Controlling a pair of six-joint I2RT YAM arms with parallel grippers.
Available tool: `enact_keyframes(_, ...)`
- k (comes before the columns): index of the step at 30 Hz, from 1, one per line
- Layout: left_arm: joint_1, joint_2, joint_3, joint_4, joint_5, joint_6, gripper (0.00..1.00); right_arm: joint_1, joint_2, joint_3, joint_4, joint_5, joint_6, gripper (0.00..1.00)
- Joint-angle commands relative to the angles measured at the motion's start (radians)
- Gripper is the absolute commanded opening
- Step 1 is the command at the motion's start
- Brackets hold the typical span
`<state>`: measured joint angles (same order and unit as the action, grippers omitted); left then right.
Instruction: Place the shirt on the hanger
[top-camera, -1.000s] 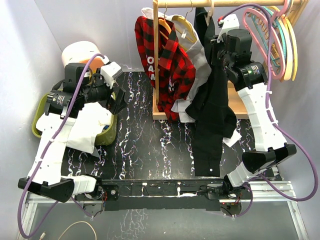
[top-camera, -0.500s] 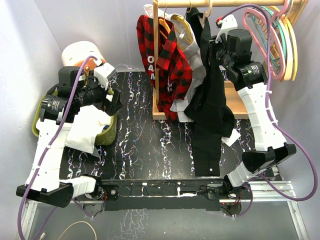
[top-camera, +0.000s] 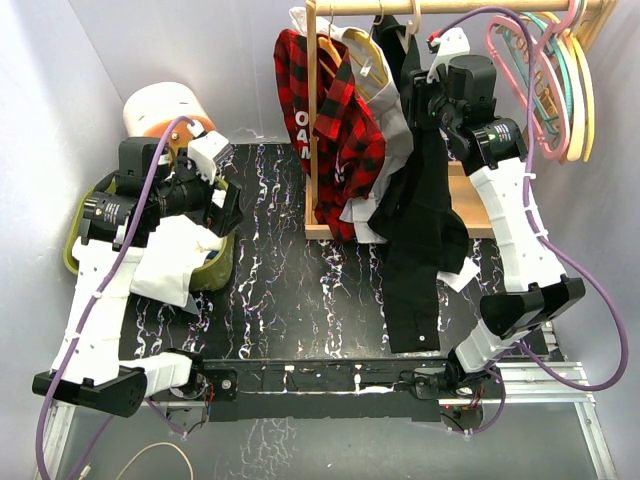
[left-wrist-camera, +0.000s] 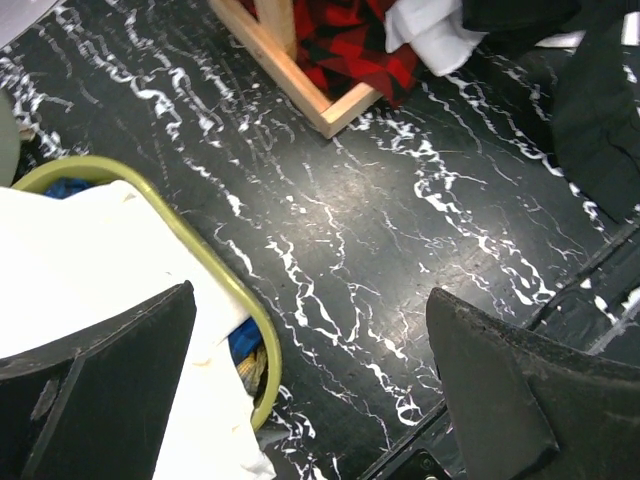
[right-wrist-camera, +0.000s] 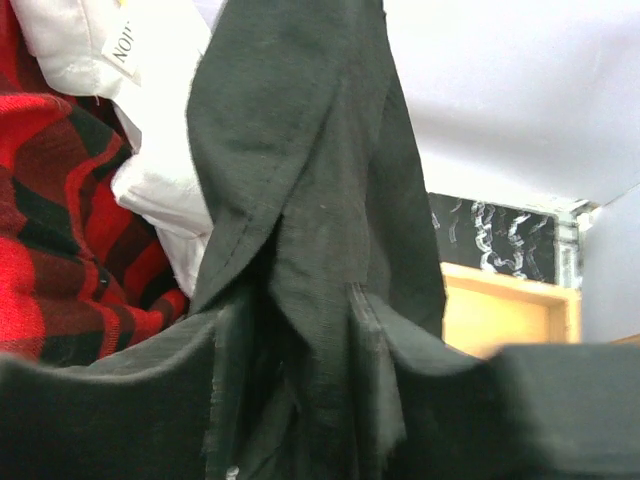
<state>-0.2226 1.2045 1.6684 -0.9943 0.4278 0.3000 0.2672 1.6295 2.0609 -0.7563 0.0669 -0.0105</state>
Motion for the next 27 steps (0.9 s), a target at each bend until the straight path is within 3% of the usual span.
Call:
enact_keyframes(1, 0.013, -0.037, -0.017, 0.032, -0.131, -0.091, 0.97, 0.001, -0.048, 0.006, 0.055, 0.052, -0.006, 0.62)
enact_keyframes(4, 0.018, -0.046, -0.018, 0.045, -0.191, -0.127, 0.97, 0.001, -0.099, -0.037, 0.075, 0.145, -0.023, 0.80)
enact_keyframes(10, 0.039, -0.065, -0.016, 0.040, -0.224, -0.175, 0.97, 0.000, -0.242, -0.145, 0.133, 0.196, -0.004, 0.98)
enact_keyframes(15, 0.075, -0.095, -0.049, 0.068, -0.325, -0.210, 0.97, 0.001, -0.408, -0.248, 0.160, 0.183, 0.113, 0.98)
enact_keyframes(19, 0.123, -0.123, -0.065, 0.073, -0.296, -0.212, 0.97, 0.001, -0.583, -0.427, 0.151, 0.196, 0.212, 0.98)
enact_keyframes(22, 0.156, -0.148, -0.074, 0.070, -0.289, -0.218, 0.97, 0.000, -0.705, -0.579, 0.142, 0.169, 0.231, 0.98)
enact_keyframes(27, 0.235, -0.152, -0.083, 0.116, -0.406, -0.266, 0.97, 0.001, -0.816, -0.708, 0.092, 0.154, 0.246, 0.98)
